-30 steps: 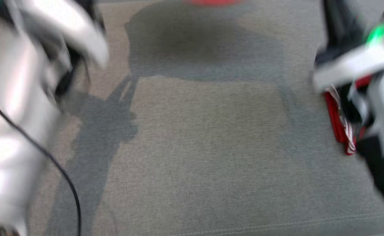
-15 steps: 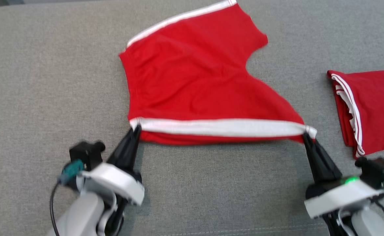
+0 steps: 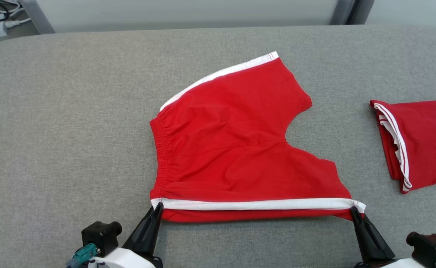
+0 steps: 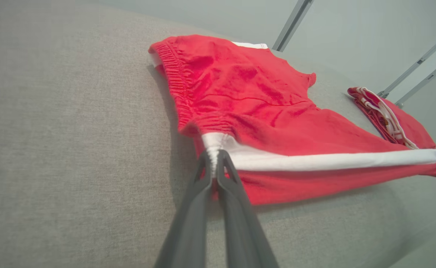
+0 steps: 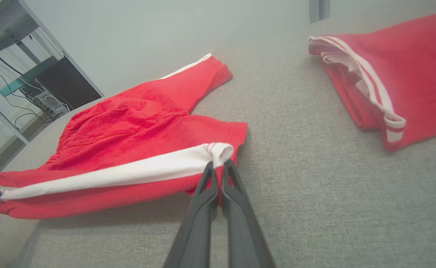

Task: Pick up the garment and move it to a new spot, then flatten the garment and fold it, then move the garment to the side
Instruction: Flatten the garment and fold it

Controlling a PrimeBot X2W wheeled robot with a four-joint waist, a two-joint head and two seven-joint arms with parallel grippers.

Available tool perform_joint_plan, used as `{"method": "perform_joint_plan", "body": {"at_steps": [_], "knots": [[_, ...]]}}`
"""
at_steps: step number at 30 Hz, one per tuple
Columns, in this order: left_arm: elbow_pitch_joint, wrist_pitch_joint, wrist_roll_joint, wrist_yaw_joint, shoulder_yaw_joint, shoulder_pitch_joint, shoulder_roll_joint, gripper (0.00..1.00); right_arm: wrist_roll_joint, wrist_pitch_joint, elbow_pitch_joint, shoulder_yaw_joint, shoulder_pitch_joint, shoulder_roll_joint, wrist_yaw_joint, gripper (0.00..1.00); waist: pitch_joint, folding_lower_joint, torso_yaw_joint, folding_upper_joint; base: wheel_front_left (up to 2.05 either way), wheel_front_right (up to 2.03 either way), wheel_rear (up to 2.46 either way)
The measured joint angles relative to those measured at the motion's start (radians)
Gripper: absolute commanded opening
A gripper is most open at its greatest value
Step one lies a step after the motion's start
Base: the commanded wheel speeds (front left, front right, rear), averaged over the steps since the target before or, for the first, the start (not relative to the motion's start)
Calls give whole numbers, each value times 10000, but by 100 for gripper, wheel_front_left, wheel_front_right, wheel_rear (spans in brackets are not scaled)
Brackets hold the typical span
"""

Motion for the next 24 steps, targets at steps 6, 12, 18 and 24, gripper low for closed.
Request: {"method": "perform_joint_plan", "body": {"at_steps": [6, 12, 18, 24], "knots": [[73, 44, -169, -12, -4, -2, -63, 0, -107, 268, 21, -71, 96, 56, 0, 0, -280, -1, 34, 0, 0, 0, 0], [242, 173, -368, -50, -82, 2, -151, 100, -186, 339, 10, -184, 142, 88, 0, 100, -456, 0, 70, 0, 0, 0, 0], [-176, 157, -322, 257, 56, 6, -10, 100, -230, 92, -602, -422, 265, 19, -2, 100, -629, 0, 130, 0, 0, 0, 0], [-1430, -180, 761, 1220, 556, 8, 784, 100, -1404, -593, -1574, -1499, 160, -257, -4, 100, -885, 0, 296, 0, 0, 0, 0]]}}
